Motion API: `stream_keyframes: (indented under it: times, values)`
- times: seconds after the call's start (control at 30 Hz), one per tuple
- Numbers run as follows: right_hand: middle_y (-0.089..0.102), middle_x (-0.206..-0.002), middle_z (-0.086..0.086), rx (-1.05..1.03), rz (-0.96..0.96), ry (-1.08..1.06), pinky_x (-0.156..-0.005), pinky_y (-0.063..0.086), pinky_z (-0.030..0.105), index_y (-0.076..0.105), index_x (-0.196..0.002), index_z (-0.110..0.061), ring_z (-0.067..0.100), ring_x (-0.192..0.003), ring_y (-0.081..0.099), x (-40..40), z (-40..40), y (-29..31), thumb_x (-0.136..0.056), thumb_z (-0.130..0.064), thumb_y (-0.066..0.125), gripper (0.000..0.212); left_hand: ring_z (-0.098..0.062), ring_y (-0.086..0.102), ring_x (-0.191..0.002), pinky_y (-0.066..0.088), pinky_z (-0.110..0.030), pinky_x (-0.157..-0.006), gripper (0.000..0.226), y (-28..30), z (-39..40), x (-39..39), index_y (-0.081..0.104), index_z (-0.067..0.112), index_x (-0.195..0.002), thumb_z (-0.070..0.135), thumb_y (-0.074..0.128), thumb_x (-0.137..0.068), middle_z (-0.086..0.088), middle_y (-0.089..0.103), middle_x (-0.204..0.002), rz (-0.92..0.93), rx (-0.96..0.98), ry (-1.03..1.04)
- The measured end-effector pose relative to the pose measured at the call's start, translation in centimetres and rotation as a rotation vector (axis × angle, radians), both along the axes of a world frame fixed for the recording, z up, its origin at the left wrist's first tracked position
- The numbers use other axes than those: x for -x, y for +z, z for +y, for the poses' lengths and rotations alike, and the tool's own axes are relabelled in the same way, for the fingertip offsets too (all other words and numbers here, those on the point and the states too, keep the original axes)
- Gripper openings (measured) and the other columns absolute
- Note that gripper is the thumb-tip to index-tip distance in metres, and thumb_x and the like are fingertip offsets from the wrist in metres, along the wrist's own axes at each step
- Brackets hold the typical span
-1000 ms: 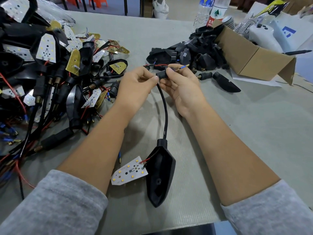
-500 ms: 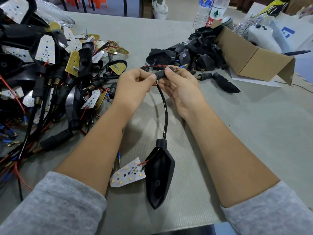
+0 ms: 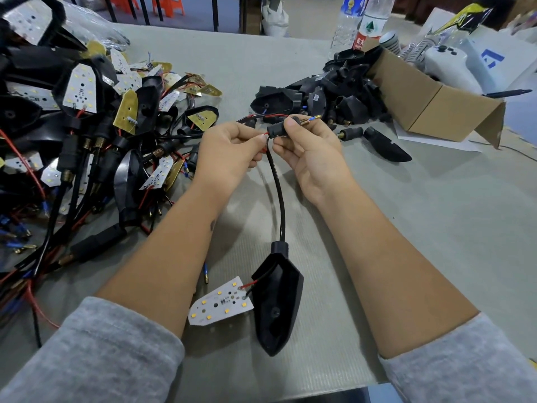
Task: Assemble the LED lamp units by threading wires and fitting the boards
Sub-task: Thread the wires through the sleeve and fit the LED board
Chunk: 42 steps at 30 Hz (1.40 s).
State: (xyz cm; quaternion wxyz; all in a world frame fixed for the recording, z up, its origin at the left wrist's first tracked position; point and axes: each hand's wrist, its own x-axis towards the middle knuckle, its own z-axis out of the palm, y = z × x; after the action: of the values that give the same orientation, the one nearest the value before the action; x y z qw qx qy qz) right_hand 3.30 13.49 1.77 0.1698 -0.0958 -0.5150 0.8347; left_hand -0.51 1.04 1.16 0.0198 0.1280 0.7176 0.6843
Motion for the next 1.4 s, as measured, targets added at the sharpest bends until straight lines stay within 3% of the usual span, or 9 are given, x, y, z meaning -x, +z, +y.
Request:
stream_keyframes:
  times: [0.13,0.27,0.43,0.67,0.83,0.97,1.03,1.13,1.4]
  values:
    - [0.061,-0.079,0.009,-0.038,-0.011,-0.008,-0.069,0.057,0.024,0.056,-0.090,-0.009,0.015,-0.065,0.060,0.04,0.03,-0.04,-0.095,-0.002,0.058,0.009,-0.004,0.057,-0.060,0.048,-0.016,-0.059,0.014,0.20,0.19,-0.16,0.069,0.015,-0.082,0.007,0.061,-0.091,-0.002,0.065,-0.073,-0.019,-0.005,-0.001]
    - [0.062,-0.075,0.007,-0.015,-0.012,-0.020,-0.069,0.057,0.025,0.056,-0.089,-0.011,0.014,-0.063,0.061,0.09,0.08,-0.02,-0.094,-0.002,0.058,0.010,-0.006,0.058,-0.062,0.050,-0.018,-0.061,0.004,0.36,0.28,-0.42,0.070,0.012,-0.090,0.012,0.066,-0.089,-0.006,0.068,-0.079,0.013,0.033,-0.008]
    - [0.063,-0.073,0.007,0.008,0.007,-0.025,-0.072,0.058,0.027,0.055,-0.088,-0.009,0.015,-0.063,0.061,0.01,0.10,0.01,-0.095,0.001,0.056,0.012,-0.006,0.057,-0.050,0.054,-0.020,-0.057,0.012,0.04,0.59,-0.50,0.066,0.014,-0.076,0.016,0.071,-0.087,-0.006,0.066,-0.065,0.031,0.102,0.015]
    - [0.060,-0.080,0.012,-0.095,-0.018,-0.042,-0.074,0.056,0.029,0.054,-0.097,-0.006,0.019,-0.067,0.058,-0.10,-0.10,0.00,-0.095,0.000,0.057,0.007,-0.001,0.058,-0.046,0.056,-0.019,-0.055,0.013,-0.29,0.56,-0.36,0.069,0.015,-0.077,0.015,0.067,-0.090,-0.004,0.067,-0.064,0.084,0.165,0.032]
    - [0.057,-0.089,0.021,-0.105,-0.021,-0.041,-0.072,0.056,0.029,0.054,-0.100,-0.005,0.020,-0.067,0.057,-0.14,-0.12,-0.02,-0.095,-0.001,0.057,0.007,-0.007,0.057,-0.048,0.052,-0.027,-0.055,0.020,-0.43,0.43,-0.33,0.064,0.015,-0.068,0.015,0.068,-0.088,-0.001,0.063,-0.057,0.115,0.176,0.026]
    - [0.063,-0.081,0.012,-0.058,-0.006,-0.040,-0.071,0.056,0.027,0.056,-0.090,-0.009,0.017,-0.067,0.059,-0.11,-0.03,-0.05,-0.095,-0.002,0.057,0.009,-0.012,0.061,-0.060,0.053,-0.035,-0.067,0.008,-0.43,0.48,-0.29,0.065,0.017,-0.081,0.019,0.071,-0.085,-0.002,0.067,-0.067,0.150,0.174,0.054]
    - [0.064,-0.079,0.010,-0.028,-0.003,-0.038,-0.069,0.056,0.026,0.056,-0.087,-0.011,0.017,-0.066,0.060,-0.05,0.04,-0.03,-0.095,-0.002,0.057,0.012,-0.014,0.063,-0.068,0.054,-0.037,-0.074,0.012,-0.37,0.45,-0.21,0.063,0.018,-0.090,0.018,0.073,-0.083,-0.002,0.068,-0.074,0.160,0.157,0.073]
    - [0.065,-0.078,0.010,0.001,-0.006,-0.033,-0.068,0.057,0.026,0.057,-0.085,-0.011,0.016,-0.064,0.061,0.00,0.05,-0.03,-0.095,-0.002,0.057,0.013,-0.014,0.064,-0.071,0.056,-0.038,-0.076,0.012,-0.21,0.39,-0.21,0.065,0.020,-0.082,0.013,0.075,-0.081,-0.004,0.069,-0.078,0.160,0.127,0.071]
    - [0.064,-0.074,0.007,0.023,-0.014,-0.041,-0.064,0.056,0.024,0.057,-0.084,-0.010,0.014,-0.061,0.061,0.04,0.05,-0.02,-0.094,-0.003,0.058,0.013,-0.002,0.061,-0.062,0.049,-0.019,-0.065,0.010,-0.21,0.40,-0.18,0.070,0.016,-0.078,0.008,0.075,-0.081,0.005,0.068,-0.070,0.176,0.099,0.055]
